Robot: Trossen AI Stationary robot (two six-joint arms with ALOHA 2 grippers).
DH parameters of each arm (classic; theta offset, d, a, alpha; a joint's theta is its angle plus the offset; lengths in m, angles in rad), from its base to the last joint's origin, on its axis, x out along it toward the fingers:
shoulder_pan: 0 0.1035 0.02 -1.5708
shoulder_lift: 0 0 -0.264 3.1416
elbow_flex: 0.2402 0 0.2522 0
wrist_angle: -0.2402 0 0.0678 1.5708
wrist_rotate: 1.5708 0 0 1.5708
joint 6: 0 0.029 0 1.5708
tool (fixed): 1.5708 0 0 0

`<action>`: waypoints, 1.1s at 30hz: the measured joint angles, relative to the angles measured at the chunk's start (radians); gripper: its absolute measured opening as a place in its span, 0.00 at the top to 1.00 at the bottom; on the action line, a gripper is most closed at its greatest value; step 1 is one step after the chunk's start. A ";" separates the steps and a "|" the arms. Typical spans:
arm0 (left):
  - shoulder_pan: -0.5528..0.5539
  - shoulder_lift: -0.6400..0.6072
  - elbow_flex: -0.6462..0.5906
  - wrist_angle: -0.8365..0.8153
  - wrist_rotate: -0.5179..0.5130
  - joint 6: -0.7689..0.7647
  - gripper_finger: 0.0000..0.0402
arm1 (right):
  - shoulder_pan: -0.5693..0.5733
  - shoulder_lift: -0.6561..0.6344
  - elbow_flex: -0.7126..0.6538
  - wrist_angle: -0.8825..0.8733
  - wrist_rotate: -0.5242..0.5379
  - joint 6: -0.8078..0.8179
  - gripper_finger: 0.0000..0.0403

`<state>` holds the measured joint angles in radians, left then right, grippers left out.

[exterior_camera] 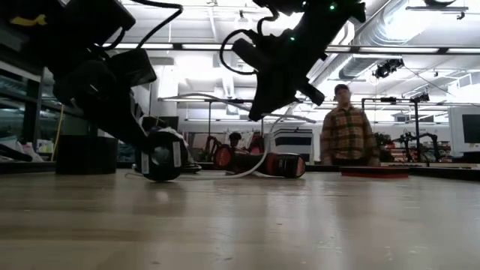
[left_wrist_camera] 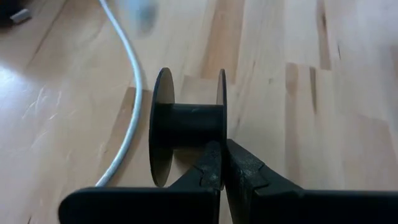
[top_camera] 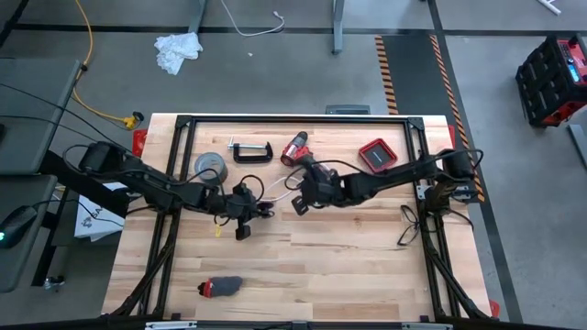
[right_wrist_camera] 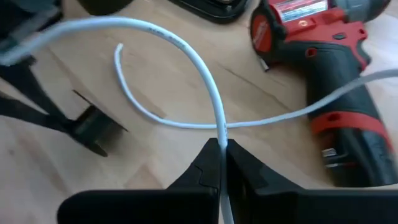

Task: Coil cords
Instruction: Coil the white cable wire into the black spool

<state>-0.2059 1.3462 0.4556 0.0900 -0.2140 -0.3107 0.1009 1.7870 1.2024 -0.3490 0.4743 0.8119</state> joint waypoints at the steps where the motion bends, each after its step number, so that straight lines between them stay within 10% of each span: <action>1: 0.003 0.003 0.001 0.001 0.008 0.001 1.00 | 0.009 0.000 -0.004 0.005 0.001 0.003 1.00; 33: 0.004 0.015 0.001 0.012 0.076 0.000 1.00 | 0.147 0.104 -0.007 -0.044 0.180 0.322 1.00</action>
<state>-0.2024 1.3609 0.4568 0.1025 -0.1379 -0.3111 0.2482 1.8912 1.1954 -0.3931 0.6544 1.1338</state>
